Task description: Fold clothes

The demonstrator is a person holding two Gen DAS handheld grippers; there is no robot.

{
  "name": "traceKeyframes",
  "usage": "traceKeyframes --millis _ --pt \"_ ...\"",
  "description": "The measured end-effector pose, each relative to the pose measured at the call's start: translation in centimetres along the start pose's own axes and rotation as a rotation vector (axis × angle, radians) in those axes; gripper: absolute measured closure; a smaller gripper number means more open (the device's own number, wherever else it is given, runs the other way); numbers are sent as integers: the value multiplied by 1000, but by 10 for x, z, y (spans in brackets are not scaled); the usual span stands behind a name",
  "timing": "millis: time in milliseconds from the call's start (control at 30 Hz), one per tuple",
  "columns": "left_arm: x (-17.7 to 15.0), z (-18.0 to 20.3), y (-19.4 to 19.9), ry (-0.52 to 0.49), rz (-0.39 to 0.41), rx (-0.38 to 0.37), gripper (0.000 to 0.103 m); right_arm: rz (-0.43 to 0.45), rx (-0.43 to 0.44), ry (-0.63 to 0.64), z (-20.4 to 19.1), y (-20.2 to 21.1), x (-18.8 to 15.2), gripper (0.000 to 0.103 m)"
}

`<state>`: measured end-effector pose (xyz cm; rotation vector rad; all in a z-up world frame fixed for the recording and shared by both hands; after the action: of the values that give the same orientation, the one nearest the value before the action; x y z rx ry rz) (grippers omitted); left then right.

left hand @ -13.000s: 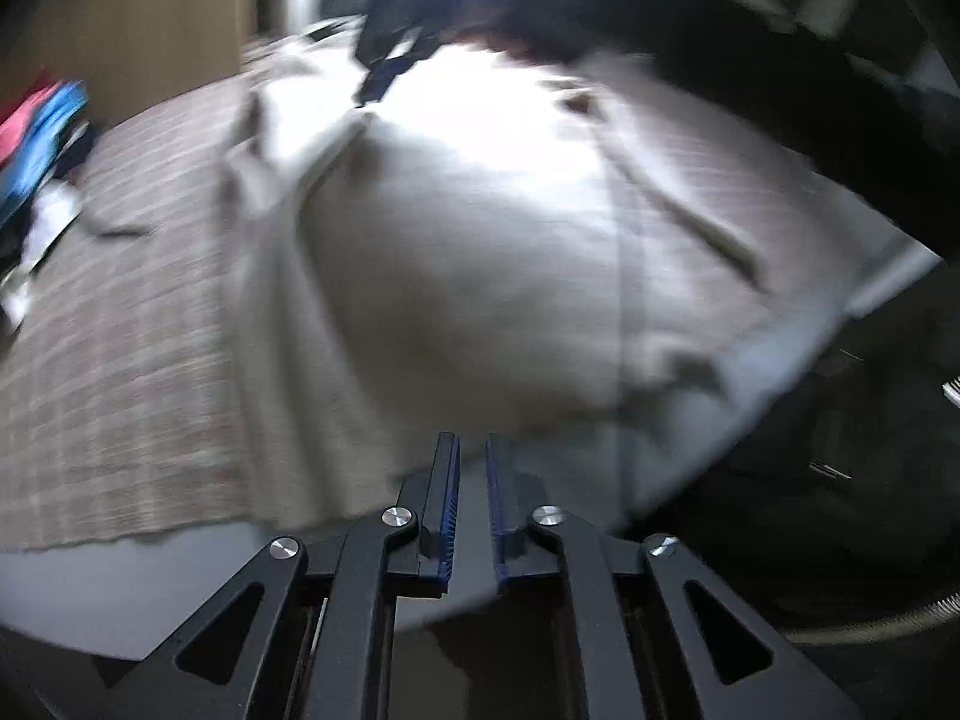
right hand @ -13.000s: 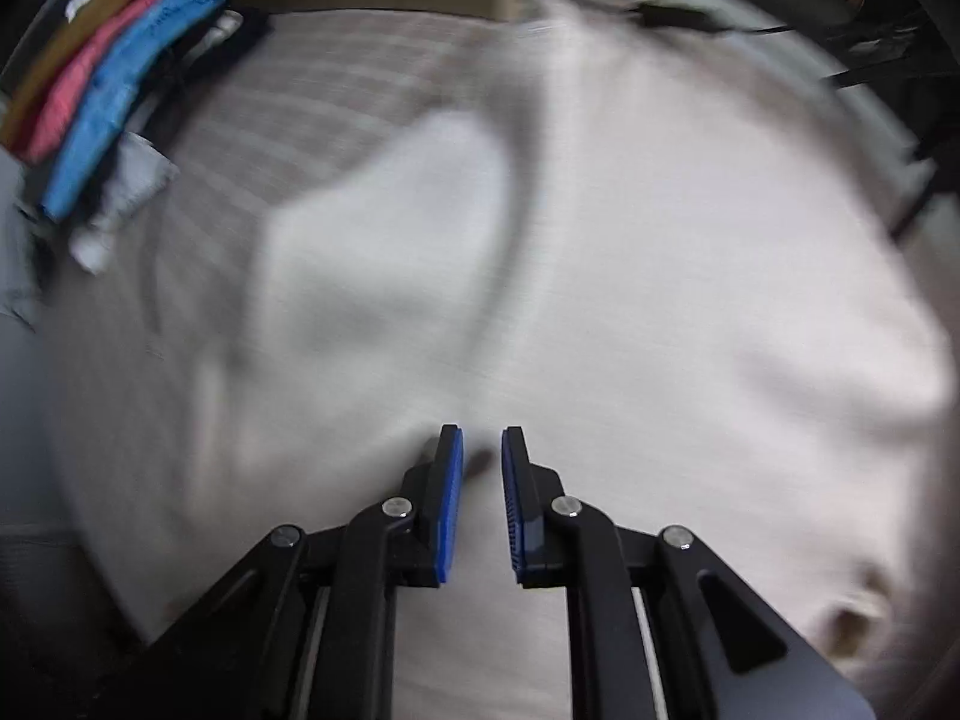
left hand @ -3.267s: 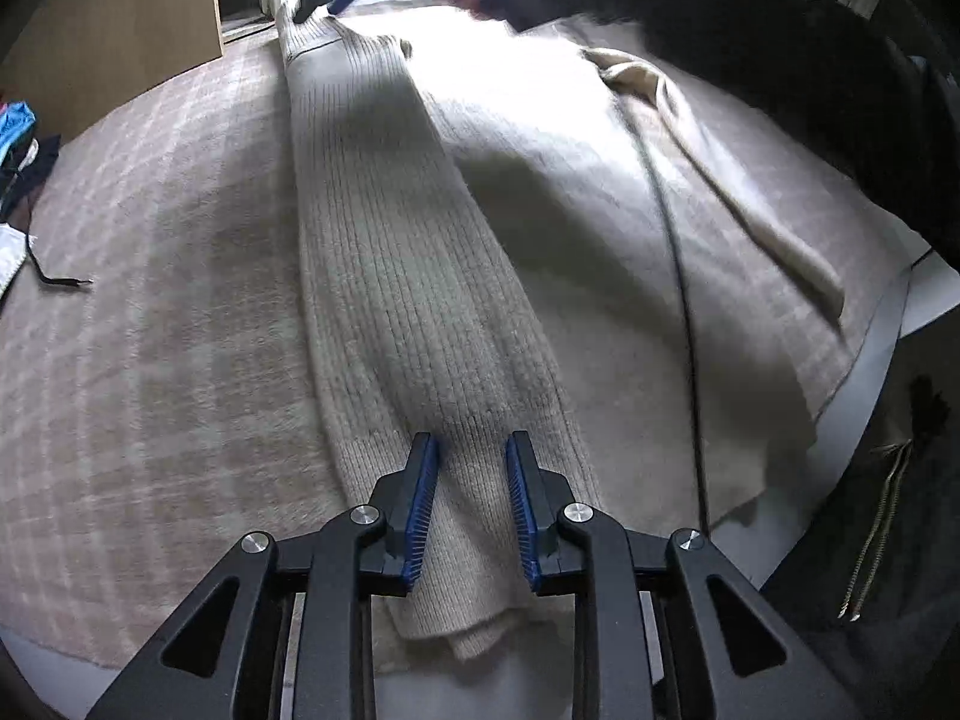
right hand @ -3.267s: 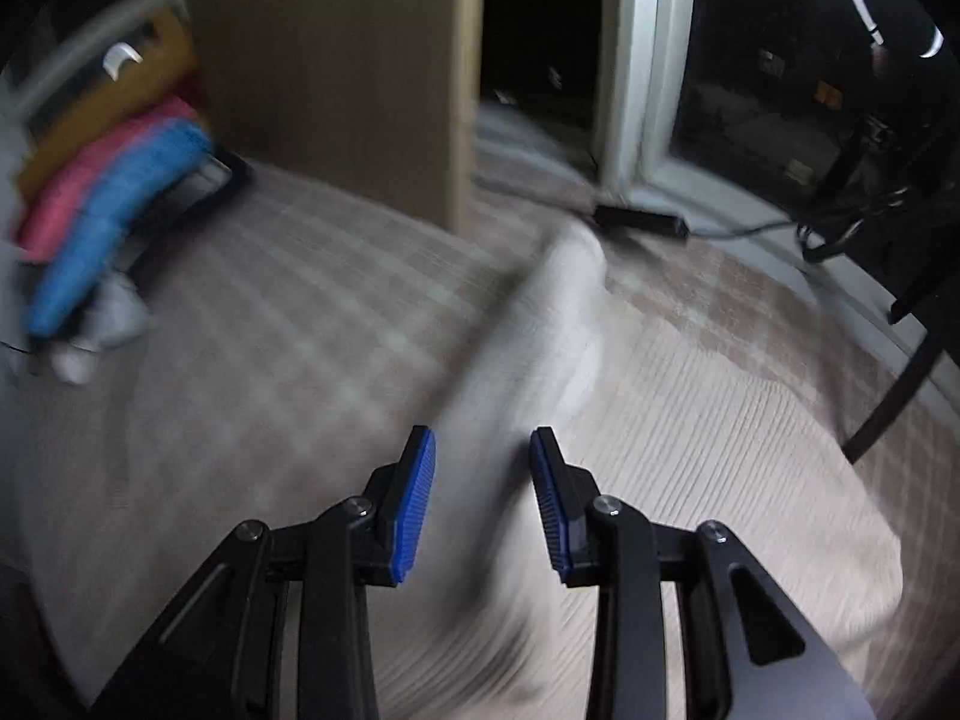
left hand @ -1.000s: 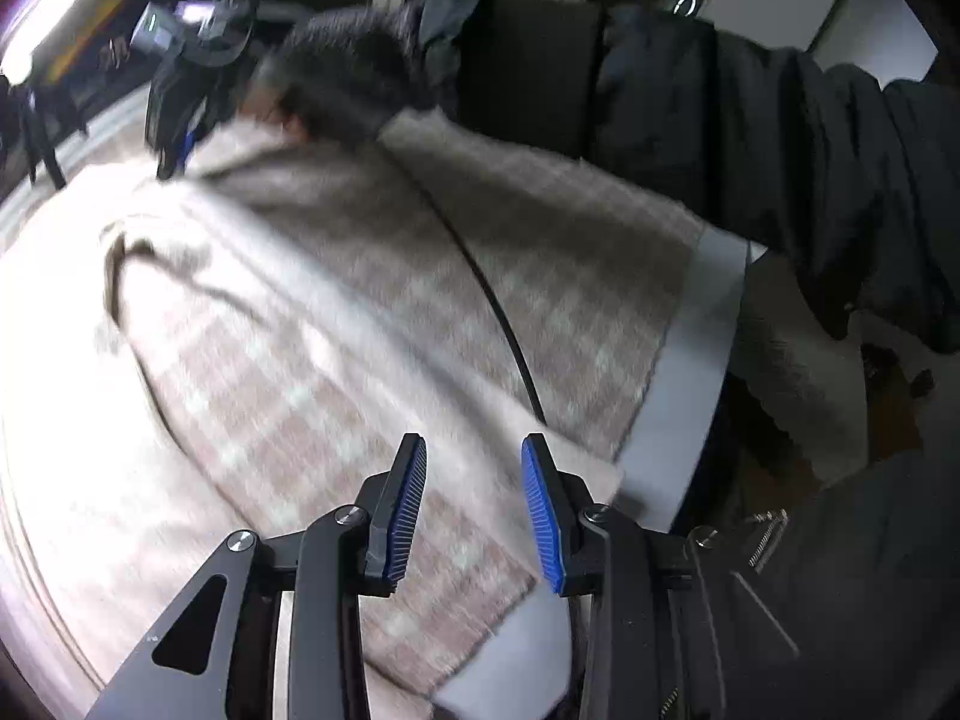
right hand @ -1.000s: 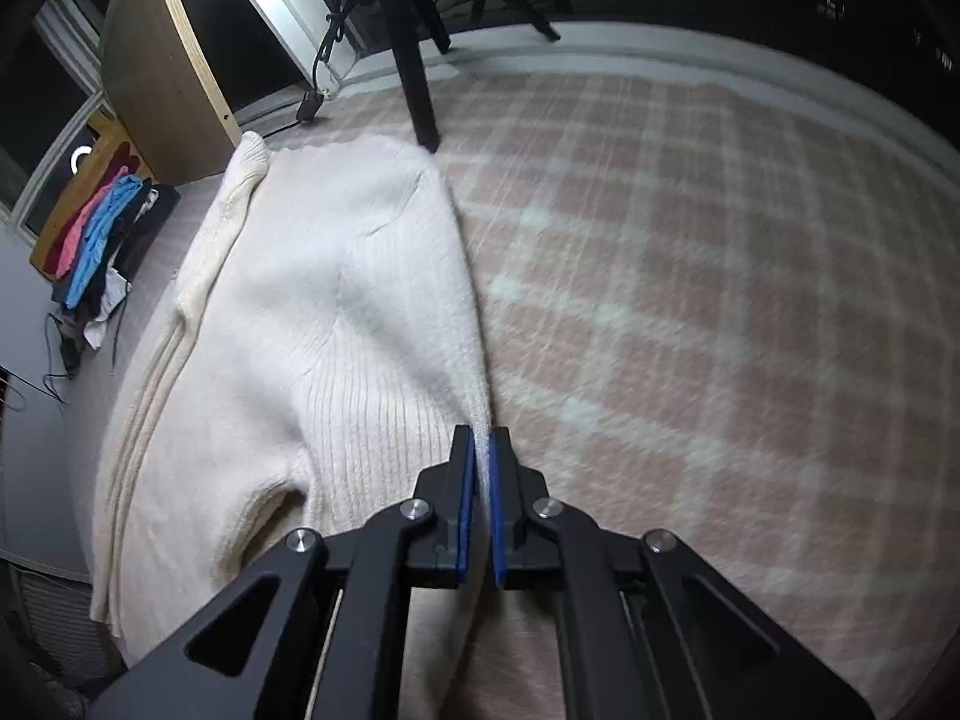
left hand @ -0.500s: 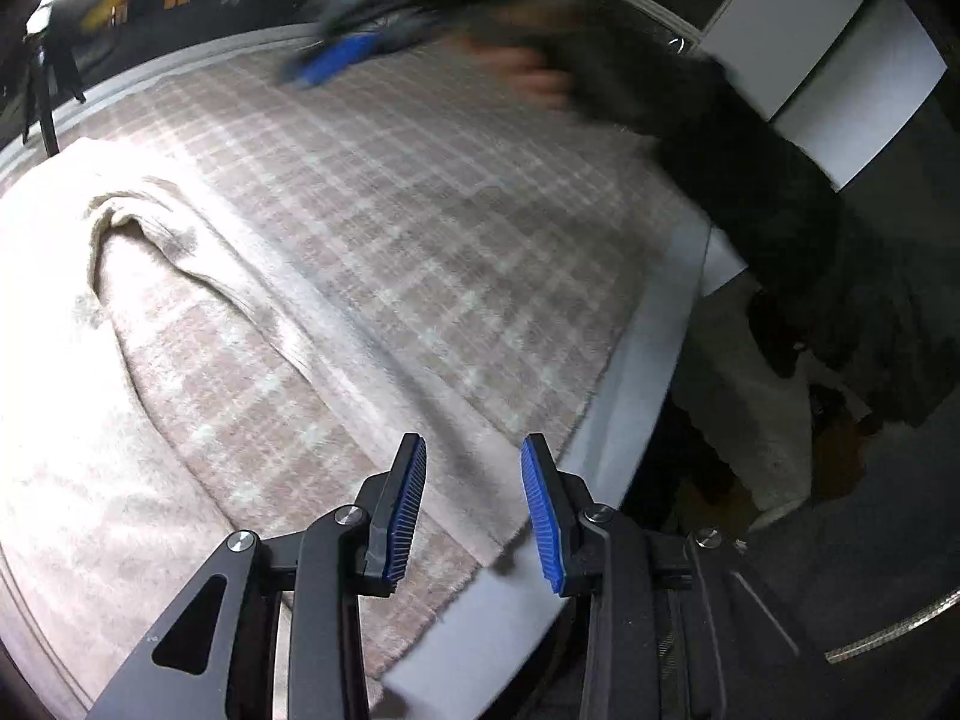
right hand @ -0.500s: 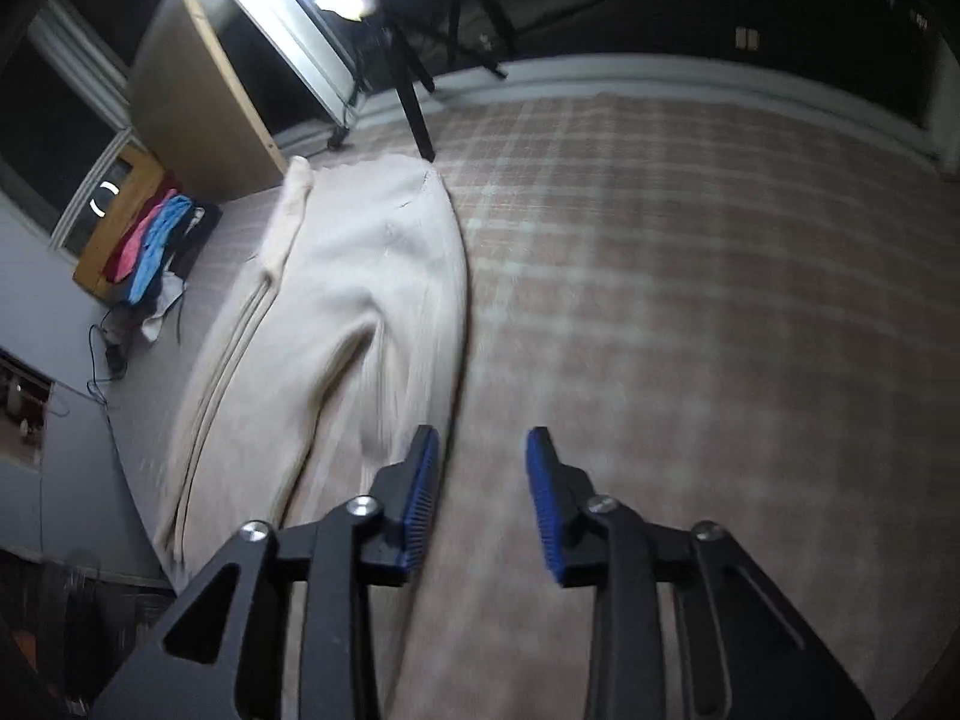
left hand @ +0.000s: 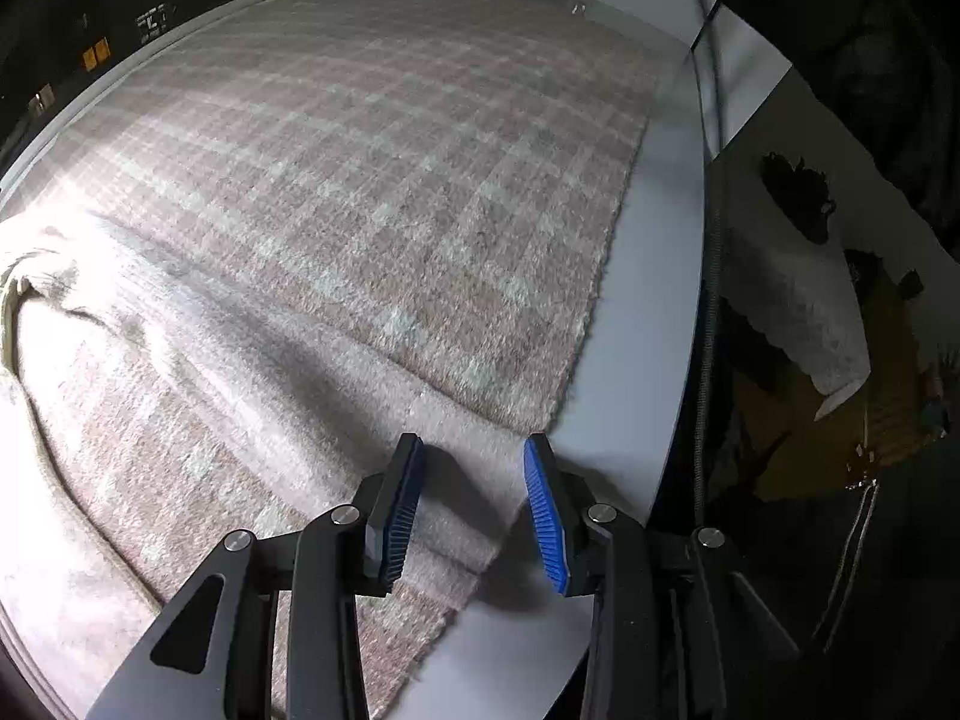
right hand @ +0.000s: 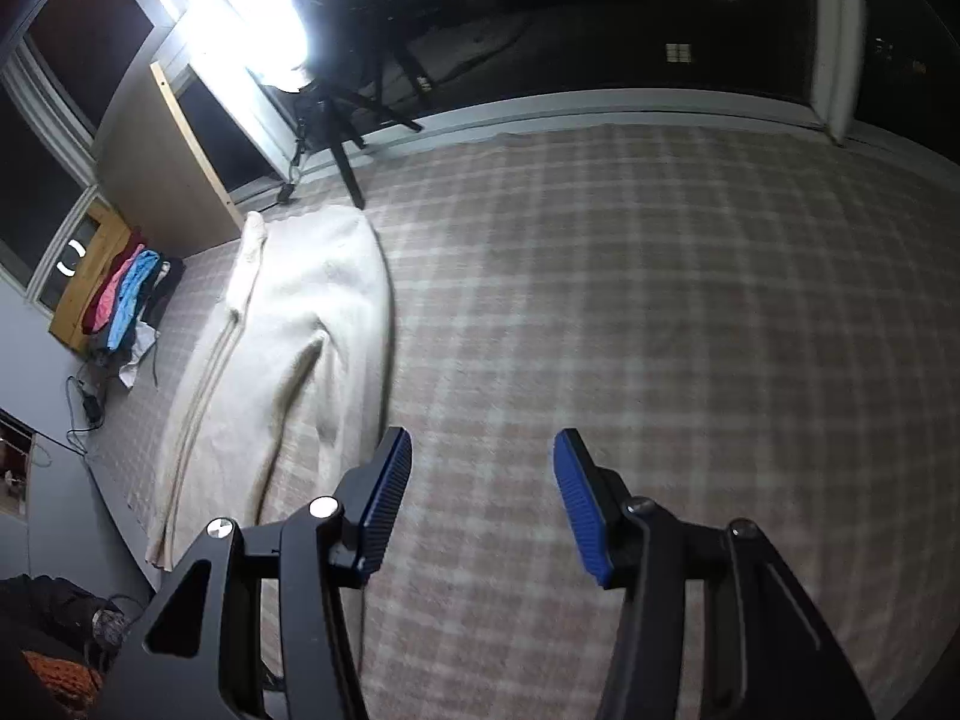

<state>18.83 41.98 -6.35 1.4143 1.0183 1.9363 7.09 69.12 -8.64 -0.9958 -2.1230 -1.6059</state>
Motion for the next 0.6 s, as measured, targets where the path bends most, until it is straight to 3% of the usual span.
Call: traceKeyframes --millis 67,100,133,167,267,367,467,600 --pt "0 3 -5 -36 20 5 69 -1 9 3 -4 -14 10 54" --pt "0 2 -6 -39 32 12 78 -1 16 8 -10 -25 16 54" --pt "1 -1 -6 -31 41 18 95 2 24 13 -14 -34 21 54" --pt "2 -4 -5 -24 51 23 99 5 36 20 -19 -45 27 54" --pt "7 -27 5 164 90 -72 101 -3 65 48 -39 -90 43 54" --pt "17 -40 43 296 243 -171 101 -36 77 89 -56 -139 54 54" --pt "19 -46 76 324 343 -176 101 -109 80 109 -69 -184 54 54" --pt "7 -57 94 365 378 -147 101 -176 76 138 -79 -215 49 54"
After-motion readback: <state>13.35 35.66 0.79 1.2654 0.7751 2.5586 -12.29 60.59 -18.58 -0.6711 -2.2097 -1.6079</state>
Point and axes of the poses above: each gripper's, at about its wrist camera, not at the fingertips, and y roughly against the way its jaws point, z to its right, x to its top, the point moved 2 cm from there along -y, roughly the way its jaws point, and after that the axes turned 10 degrees about z, right-handed, at the moved point
